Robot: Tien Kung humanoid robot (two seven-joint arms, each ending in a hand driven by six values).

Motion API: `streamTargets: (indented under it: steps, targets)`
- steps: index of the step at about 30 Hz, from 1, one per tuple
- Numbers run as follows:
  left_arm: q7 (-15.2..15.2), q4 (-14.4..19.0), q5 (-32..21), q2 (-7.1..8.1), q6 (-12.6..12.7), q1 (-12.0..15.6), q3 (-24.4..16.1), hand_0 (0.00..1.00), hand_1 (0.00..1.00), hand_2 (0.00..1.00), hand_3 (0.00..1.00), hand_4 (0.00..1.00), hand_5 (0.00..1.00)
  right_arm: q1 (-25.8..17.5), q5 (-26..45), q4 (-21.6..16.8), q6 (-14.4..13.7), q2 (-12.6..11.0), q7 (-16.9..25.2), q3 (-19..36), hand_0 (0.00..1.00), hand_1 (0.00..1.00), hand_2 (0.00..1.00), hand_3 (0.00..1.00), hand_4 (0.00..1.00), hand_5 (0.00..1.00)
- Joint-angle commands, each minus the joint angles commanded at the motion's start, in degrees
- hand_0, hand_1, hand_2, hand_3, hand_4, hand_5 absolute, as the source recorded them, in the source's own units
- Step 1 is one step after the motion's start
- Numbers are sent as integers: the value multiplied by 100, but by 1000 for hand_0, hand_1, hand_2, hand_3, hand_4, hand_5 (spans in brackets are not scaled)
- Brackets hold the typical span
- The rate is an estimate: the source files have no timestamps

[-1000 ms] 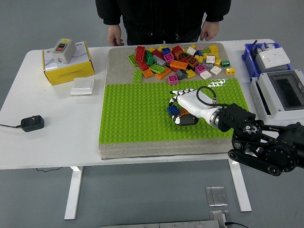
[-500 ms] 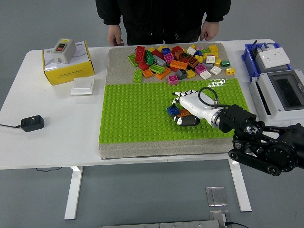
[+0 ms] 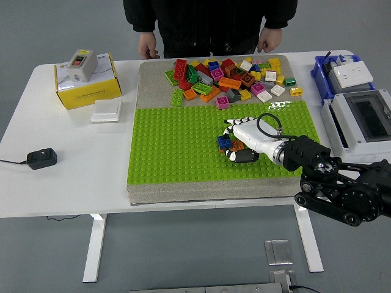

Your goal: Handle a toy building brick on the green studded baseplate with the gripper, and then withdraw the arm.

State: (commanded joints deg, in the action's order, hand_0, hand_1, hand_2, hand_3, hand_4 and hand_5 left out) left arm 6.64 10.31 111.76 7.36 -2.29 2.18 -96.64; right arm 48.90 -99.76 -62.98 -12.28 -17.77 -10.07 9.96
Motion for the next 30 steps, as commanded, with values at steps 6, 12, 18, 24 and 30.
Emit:
streamTargets:
  steps: [6,12,18,24,30]
  targets:
    - [-11,0,-2,-2,10,4,-5,649,612,547,658,390,496,-30,-8,-2,-4,-3,1,-8,919,947,985,715,506,609]
    - [-16,0,-6,-4,16,5,-6,649,612,546,658,389,496,-48,-20,-15,-7,-18,-5,7,919,945,982,715,505,609]
    - [-21,0,-22,-7,22,8,8,649,612,546,657,389,496,-77,-40,-17,-11,-18,-18,26,918,943,982,714,504,609]
    - [-22,0,-30,-8,26,12,12,649,612,546,658,389,497,-100,-52,-12,-17,-20,-25,61,917,941,981,713,504,608]
    - [-22,0,-27,-12,28,15,6,649,612,546,658,389,497,-131,-66,-14,-40,-14,-37,91,916,941,981,713,503,609]
